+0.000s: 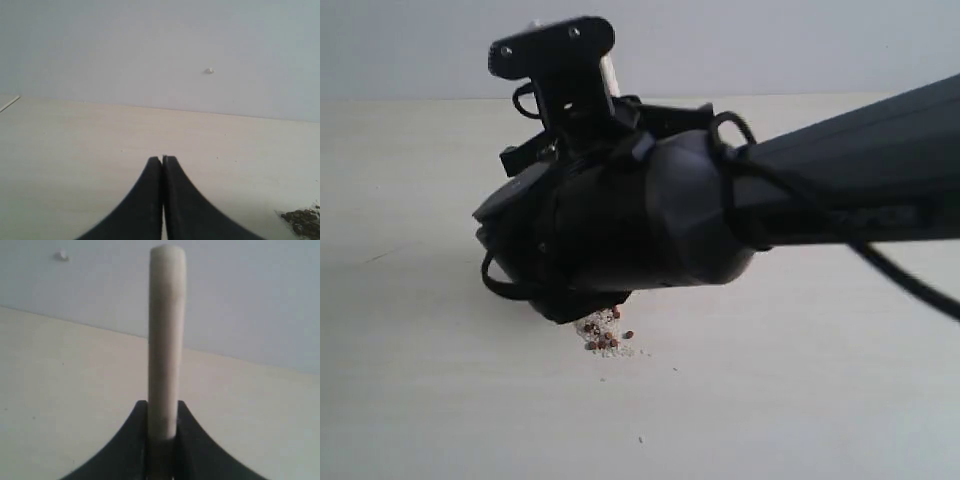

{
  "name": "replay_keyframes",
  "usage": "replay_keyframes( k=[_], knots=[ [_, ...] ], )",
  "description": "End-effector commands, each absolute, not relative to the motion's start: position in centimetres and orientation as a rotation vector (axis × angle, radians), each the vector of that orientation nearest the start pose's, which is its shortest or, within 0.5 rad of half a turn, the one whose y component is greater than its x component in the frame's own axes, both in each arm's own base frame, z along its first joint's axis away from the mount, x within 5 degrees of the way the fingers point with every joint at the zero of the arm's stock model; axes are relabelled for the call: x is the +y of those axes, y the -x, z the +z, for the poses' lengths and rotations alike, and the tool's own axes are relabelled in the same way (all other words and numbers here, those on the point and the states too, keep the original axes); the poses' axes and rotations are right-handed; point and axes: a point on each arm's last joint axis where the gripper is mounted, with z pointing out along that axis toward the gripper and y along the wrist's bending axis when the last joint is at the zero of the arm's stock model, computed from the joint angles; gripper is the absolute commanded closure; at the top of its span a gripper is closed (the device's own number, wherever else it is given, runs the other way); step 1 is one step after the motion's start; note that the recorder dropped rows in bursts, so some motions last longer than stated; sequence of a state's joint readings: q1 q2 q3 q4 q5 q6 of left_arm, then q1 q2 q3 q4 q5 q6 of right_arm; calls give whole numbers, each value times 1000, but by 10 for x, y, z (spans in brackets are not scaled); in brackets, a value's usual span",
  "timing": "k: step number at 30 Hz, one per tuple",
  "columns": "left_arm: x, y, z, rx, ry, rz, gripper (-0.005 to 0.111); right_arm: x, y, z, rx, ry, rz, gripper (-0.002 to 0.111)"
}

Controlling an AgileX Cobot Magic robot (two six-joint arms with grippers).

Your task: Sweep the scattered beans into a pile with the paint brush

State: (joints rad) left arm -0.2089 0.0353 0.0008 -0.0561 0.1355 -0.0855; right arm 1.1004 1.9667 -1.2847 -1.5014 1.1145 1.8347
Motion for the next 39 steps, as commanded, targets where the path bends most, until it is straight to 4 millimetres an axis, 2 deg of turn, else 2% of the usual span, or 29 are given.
replay_keyframes(
  k=[1, 4, 9, 13, 17, 20, 23, 26, 32, 35, 39],
  knots=[
    [-13, -57, 199, 1654, -60, -274, 107, 316, -240, 251, 1758, 446, -147, 108],
    [-13, -57, 199, 1654, -60, -274, 107, 309, -228, 259, 1765, 649, 46, 108],
    [-13, -57, 199, 1654, -60, -274, 107, 289, -219, 266, 1716, 1034, 188, 108],
    [-13, -57, 199, 1654, -60, -274, 107, 280, -206, 276, 1507, 1428, 462, 108],
    [-13, -57, 199, 1654, -60, -274, 107, 263, -201, 284, 1282, 1647, 735, 108],
    [-13, -57, 199, 1654, -60, -274, 107, 241, -207, 284, 1171, 1715, 936, 108],
    [-13, -57, 199, 1654, -60, -274, 107, 220, -221, 276, 1072, 1721, 1099, 108],
    [-13, -57, 199, 1654, -60, -274, 107, 212, -245, 255, 1177, 1635, 1121, 108],
    [-13, -57, 199, 1654, -60, -274, 107, 222, -262, 198, 1385, 1576, 1277, 108],
    [-13, -57, 199, 1654, -60, -274, 107, 225, -264, 185, 1470, 1535, 1341, 108],
    [-13, -57, 199, 1654, -60, -274, 107, 230, -259, 180, 1540, 1490, 1404, 108]
  ],
)
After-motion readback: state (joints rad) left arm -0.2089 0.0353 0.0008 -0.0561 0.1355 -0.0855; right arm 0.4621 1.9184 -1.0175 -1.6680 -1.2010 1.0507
